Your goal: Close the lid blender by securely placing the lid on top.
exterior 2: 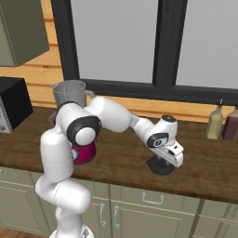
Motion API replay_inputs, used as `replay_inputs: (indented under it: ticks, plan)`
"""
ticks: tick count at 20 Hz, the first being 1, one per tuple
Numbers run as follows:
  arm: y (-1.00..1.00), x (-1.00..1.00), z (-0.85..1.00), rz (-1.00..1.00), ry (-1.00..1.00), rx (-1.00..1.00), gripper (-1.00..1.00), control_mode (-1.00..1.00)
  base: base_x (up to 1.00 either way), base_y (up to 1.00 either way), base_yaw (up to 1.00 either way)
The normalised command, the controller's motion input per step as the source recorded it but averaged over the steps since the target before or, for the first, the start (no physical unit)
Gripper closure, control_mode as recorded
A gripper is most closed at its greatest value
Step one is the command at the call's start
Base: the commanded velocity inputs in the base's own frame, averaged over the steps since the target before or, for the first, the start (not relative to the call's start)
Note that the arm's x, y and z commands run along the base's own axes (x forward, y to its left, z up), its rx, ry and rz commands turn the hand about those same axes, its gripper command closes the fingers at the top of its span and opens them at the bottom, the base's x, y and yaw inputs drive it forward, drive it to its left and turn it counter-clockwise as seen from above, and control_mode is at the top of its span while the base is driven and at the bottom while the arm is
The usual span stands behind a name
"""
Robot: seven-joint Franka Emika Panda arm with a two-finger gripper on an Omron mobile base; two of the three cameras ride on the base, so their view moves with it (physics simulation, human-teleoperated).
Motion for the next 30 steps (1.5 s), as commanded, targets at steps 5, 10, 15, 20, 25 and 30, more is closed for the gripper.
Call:
replay_inputs:
  ticks: [5,10,15,20,25,30]
  plan:
    - [0.00,-0.29,0.82,0.00,-0.19,0.00,1.00,-1.00,0.00,0.00,0.00]
    - [0.03,-0.17,1.00,-0.03,-0.31,0.00,1.00,-1.00,0.00,0.00,0.00]
    - [0.22,0.00,1.00,-0.06,-0.29,-0.01,1.00,-1.00,0.00,0.00,0.00]
    - [0.35,0.16,1.00,-0.09,-0.24,-0.03,1.00,-1.00,0.00,0.00,0.00]
    - [0.34,0.16,1.00,-0.09,-0.21,-0.01,1.00,-1.00,0.00,0.00,0.00]
    - [0.37,0.11,1.00,-0.05,-0.12,-0.03,1.00,-1.00,0.00,0.00,0.00]
